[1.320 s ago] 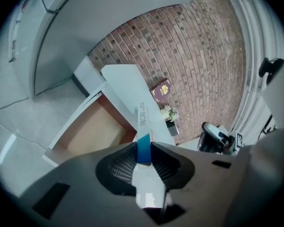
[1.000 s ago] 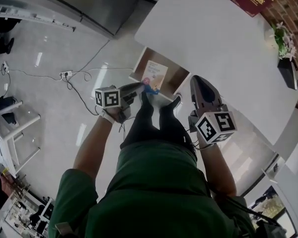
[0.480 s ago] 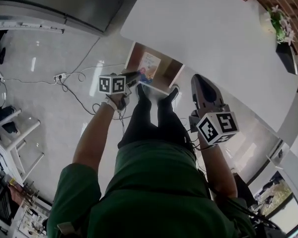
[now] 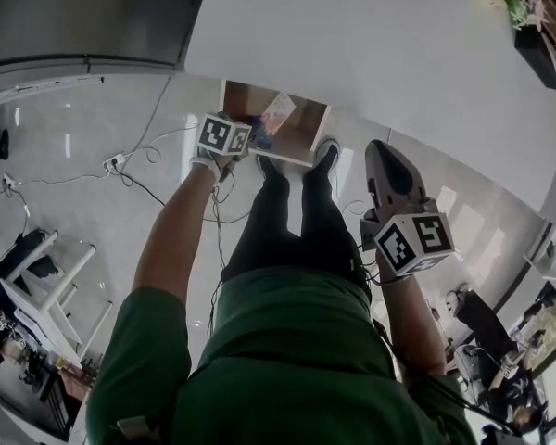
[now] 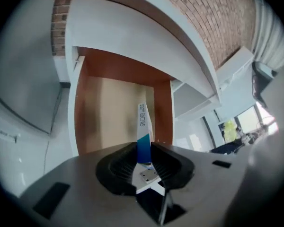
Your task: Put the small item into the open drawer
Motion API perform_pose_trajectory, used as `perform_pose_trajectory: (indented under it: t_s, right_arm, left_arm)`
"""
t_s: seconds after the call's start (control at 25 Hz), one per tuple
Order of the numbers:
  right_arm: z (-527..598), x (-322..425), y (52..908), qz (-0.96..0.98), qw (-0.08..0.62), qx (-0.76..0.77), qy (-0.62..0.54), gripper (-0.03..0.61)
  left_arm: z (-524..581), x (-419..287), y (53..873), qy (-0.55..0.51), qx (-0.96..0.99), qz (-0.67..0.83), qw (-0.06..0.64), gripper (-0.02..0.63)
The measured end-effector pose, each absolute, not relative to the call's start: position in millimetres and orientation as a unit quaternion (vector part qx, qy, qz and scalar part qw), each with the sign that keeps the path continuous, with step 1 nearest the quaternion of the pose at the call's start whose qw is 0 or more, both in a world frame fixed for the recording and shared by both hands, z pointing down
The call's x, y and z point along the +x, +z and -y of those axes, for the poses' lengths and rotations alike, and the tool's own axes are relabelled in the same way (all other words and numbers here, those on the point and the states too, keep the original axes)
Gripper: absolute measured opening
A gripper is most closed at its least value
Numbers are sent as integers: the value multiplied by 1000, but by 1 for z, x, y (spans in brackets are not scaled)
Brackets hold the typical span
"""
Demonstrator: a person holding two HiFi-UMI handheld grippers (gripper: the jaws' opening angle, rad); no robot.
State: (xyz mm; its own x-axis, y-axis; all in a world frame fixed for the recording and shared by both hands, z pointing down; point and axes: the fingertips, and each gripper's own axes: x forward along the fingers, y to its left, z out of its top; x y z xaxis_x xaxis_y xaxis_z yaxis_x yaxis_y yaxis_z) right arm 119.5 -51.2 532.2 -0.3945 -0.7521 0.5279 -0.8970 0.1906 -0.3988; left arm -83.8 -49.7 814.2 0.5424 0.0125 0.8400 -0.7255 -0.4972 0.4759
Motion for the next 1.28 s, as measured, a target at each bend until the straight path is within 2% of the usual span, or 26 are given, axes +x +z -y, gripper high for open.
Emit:
perform_pose_trajectory:
  t_s: [0.28, 0.56, 0.76, 1.28]
  right_arm:
    - [38, 131, 557, 752, 112, 542, 357, 4]
    - [32, 135, 581, 746, 123, 537, 374, 4]
    - [25, 126, 592, 743, 133, 530, 387, 5]
    - [34, 117, 599, 748, 137, 517, 394, 5]
  left_arm:
    - [62, -68, 842, 499, 775, 172, 348, 83]
    - [58, -42, 868, 566, 796, 50, 208, 83]
    - [57, -41, 879, 575, 797, 28, 185, 90]
    - [96, -46, 893, 576, 790, 134, 160, 141]
